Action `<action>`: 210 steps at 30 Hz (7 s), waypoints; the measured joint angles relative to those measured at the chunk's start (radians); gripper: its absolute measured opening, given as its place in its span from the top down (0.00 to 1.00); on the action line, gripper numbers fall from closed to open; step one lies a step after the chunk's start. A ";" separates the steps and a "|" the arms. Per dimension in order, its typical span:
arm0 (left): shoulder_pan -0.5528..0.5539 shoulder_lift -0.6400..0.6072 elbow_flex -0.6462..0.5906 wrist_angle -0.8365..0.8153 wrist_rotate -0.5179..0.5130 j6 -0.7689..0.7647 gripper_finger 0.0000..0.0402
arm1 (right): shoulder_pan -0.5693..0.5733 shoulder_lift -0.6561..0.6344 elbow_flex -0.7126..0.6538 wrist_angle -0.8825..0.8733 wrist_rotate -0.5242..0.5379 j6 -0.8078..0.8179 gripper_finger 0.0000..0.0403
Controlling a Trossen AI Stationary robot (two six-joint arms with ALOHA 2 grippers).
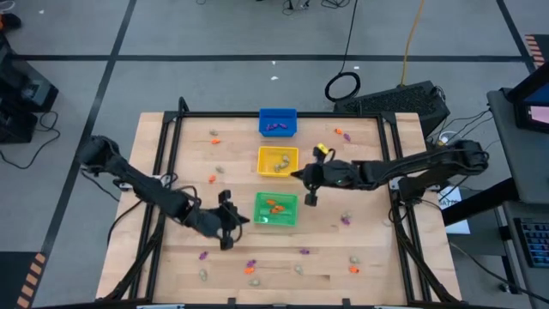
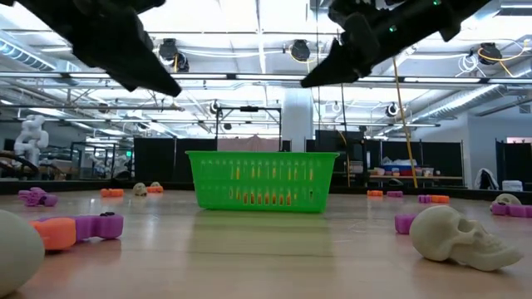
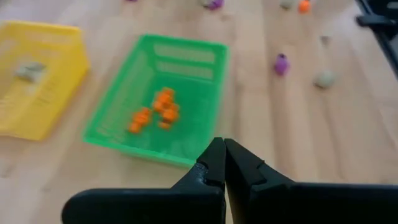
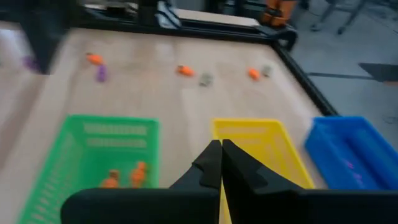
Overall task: Sort Halloween decoration
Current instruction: Put the purple skeleton toy into the blue bin, then put the skull toy into the yellow bin
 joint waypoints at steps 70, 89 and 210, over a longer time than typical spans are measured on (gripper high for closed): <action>-0.069 0.533 0.285 -0.127 0.163 -0.172 0.98 | 0.057 -0.055 -0.009 -0.035 0.095 0.056 1.00; 0.033 0.240 0.279 -0.381 0.061 -0.140 1.00 | 0.082 -0.054 -0.009 -0.061 0.092 0.038 1.00; 1.095 0.607 0.818 -0.120 0.398 0.509 1.00 | -0.076 -0.054 -0.008 -0.062 0.111 -0.040 1.00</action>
